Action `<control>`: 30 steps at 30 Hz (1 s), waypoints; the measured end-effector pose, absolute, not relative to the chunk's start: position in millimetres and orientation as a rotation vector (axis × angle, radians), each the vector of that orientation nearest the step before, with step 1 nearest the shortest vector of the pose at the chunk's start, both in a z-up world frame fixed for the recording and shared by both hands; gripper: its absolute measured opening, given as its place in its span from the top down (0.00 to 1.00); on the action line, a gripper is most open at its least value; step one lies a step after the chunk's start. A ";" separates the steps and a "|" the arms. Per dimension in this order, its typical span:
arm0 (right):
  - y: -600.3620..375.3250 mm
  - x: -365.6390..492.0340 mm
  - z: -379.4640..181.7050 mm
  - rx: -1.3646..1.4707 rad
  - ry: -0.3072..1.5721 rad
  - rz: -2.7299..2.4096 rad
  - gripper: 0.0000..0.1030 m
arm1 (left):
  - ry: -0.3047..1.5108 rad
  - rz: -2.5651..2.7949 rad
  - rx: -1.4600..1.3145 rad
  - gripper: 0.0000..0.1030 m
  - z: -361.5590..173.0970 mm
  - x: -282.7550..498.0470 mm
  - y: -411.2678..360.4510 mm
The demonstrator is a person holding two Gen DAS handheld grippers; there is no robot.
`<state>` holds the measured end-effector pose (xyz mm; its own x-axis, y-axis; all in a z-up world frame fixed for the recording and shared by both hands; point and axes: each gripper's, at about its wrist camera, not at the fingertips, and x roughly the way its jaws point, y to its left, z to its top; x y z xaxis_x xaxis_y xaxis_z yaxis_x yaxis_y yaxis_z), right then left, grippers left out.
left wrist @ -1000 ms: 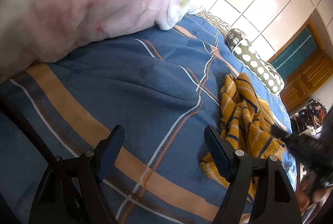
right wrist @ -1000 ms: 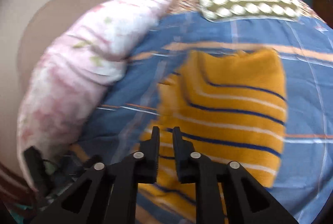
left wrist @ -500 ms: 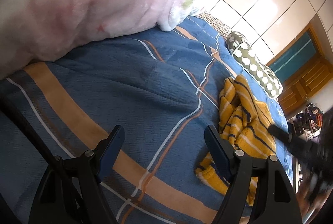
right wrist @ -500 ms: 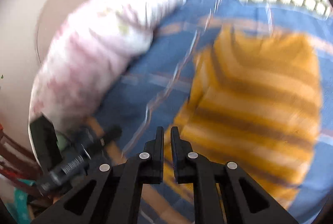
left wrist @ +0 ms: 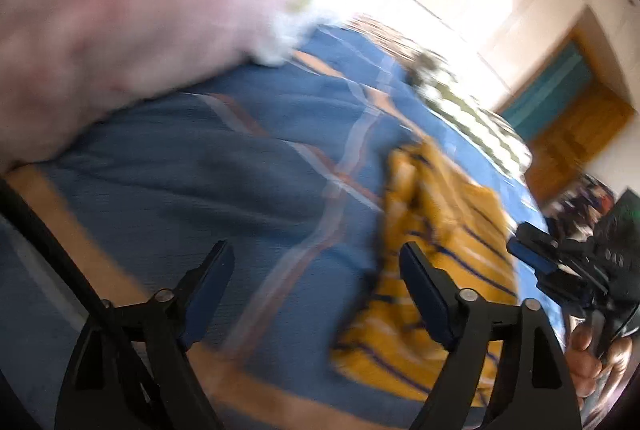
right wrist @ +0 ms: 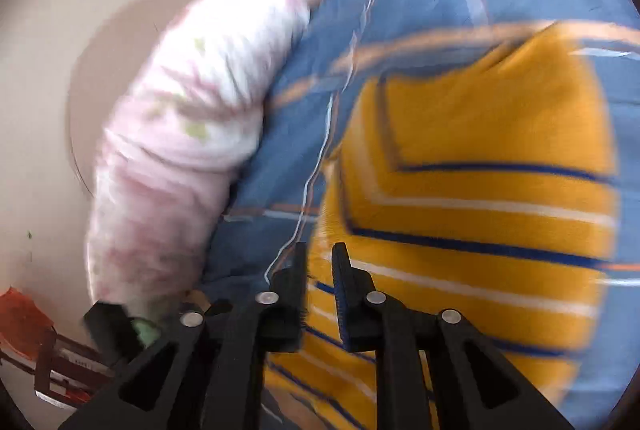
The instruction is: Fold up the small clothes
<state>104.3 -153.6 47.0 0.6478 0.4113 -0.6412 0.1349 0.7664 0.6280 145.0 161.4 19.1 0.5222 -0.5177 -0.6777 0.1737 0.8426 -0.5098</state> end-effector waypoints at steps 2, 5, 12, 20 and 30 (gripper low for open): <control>-175.6 75.8 50.8 0.647 0.841 0.070 0.41 | 0.952 -0.505 -0.387 0.15 16.2 149.7 141.2; -202.5 47.8 33.4 0.640 0.870 -0.018 0.34 | 1.007 -0.577 -0.338 0.15 3.6 155.9 108.8; -227.5 51.4 -37.5 0.904 0.856 0.099 0.40 | 1.064 -0.697 -0.181 0.34 -13.4 147.2 60.6; -239.2 36.3 15.3 0.934 0.710 0.158 0.70 | 0.997 -0.881 -0.252 0.71 20.1 115.7 36.2; -262.5 -31.6 25.6 0.741 0.765 -0.108 0.62 | 1.140 -0.798 -0.227 0.71 -4.2 104.0 33.1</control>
